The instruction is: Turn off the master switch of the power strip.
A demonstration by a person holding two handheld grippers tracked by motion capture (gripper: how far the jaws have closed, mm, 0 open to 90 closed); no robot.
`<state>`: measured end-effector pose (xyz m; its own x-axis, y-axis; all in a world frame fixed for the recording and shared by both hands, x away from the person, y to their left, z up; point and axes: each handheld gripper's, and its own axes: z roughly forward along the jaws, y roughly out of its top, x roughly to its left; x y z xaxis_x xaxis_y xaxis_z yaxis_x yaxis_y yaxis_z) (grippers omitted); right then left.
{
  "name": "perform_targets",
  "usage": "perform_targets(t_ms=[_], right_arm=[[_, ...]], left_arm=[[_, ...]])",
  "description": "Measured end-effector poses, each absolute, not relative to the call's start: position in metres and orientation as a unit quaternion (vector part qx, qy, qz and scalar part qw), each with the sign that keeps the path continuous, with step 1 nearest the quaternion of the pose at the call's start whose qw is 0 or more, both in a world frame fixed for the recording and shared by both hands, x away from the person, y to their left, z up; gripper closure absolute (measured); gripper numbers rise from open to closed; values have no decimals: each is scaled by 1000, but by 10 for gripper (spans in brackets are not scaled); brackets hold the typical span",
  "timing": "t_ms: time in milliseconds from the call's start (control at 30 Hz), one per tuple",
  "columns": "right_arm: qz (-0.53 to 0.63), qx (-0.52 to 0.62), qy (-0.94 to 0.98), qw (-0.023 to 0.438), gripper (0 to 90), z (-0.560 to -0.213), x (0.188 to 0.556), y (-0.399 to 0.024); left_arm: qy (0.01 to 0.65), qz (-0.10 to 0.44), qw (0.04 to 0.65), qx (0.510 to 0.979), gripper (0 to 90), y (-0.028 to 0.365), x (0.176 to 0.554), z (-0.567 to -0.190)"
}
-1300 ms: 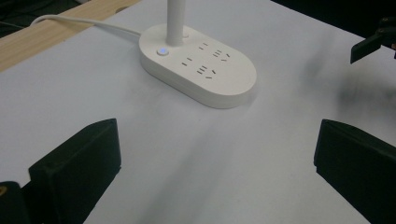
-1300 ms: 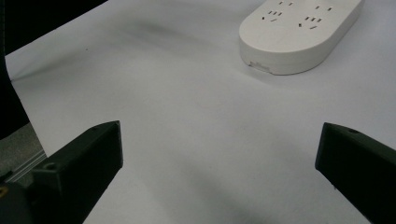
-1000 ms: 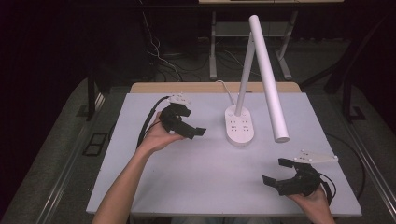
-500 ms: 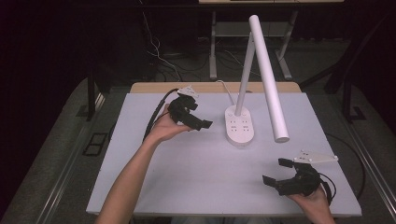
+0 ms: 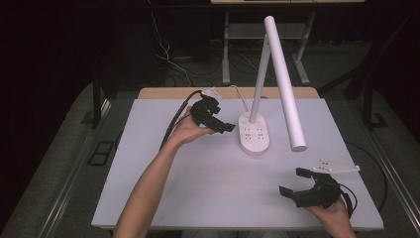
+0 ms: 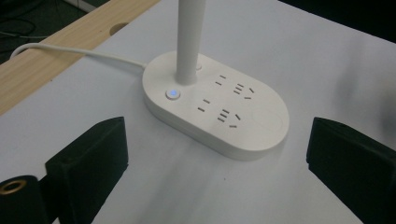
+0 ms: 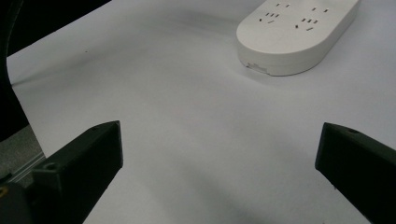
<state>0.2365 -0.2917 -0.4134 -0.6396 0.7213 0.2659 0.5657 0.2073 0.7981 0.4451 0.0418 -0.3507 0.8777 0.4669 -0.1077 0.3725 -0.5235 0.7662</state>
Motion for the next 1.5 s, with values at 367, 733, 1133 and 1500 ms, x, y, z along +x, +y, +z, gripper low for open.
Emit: perform_targets(t_ms=[367, 733, 1133, 1500], right_arm=[[473, 416, 772, 85, 3, -414, 237, -292], [475, 418, 770, 85, 3, -413, 238, -292], [475, 416, 771, 83, 3, -414, 238, -291], [473, 412, 774, 82, 3, -414, 238, -290]], left_arm=[[266, 61, 431, 860, 161, 33, 458, -358], [305, 58, 462, 831, 360, 25, 467, -367], [353, 34, 489, 797, 579, 13, 476, -380], [390, -4, 507, 769, 792, 8, 488, -396]])
